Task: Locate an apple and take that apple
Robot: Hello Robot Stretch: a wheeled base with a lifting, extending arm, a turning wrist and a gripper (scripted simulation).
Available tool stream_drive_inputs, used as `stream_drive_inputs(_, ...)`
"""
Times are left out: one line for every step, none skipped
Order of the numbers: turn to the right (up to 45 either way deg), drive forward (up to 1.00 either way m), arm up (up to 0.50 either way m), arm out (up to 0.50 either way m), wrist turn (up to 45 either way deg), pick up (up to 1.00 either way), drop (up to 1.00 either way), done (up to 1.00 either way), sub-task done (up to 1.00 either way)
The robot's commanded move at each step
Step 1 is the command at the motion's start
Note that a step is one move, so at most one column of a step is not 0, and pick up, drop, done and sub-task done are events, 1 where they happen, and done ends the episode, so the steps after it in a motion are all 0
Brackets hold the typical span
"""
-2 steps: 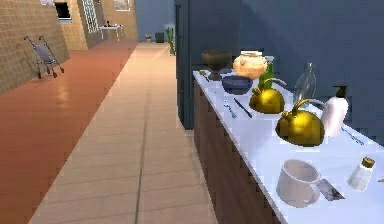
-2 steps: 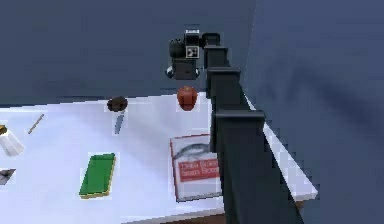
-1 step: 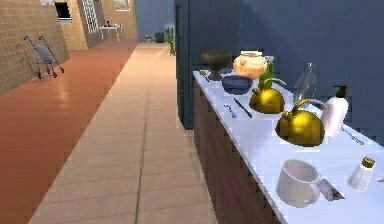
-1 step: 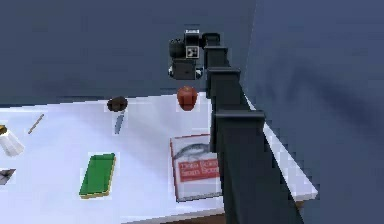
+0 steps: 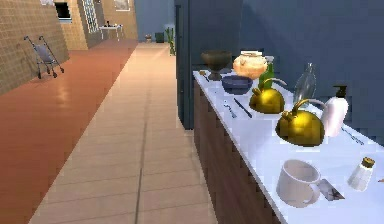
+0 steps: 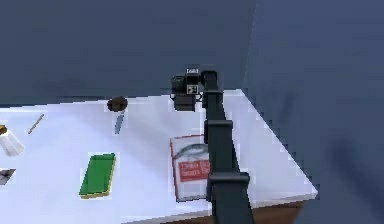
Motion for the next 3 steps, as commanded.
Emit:
stream_drive_inputs(0.0,0.00,0.00,0.00,0.0,1.00,0.00,0.00,0.00)
stream_drive_inputs(0.0,0.00,0.10,0.00,0.0,0.00,0.00,0.00,0.00)
stream_drive_inputs(0.0,0.00,0.00,0.00,0.0,0.00,0.00,1.00,0.00)
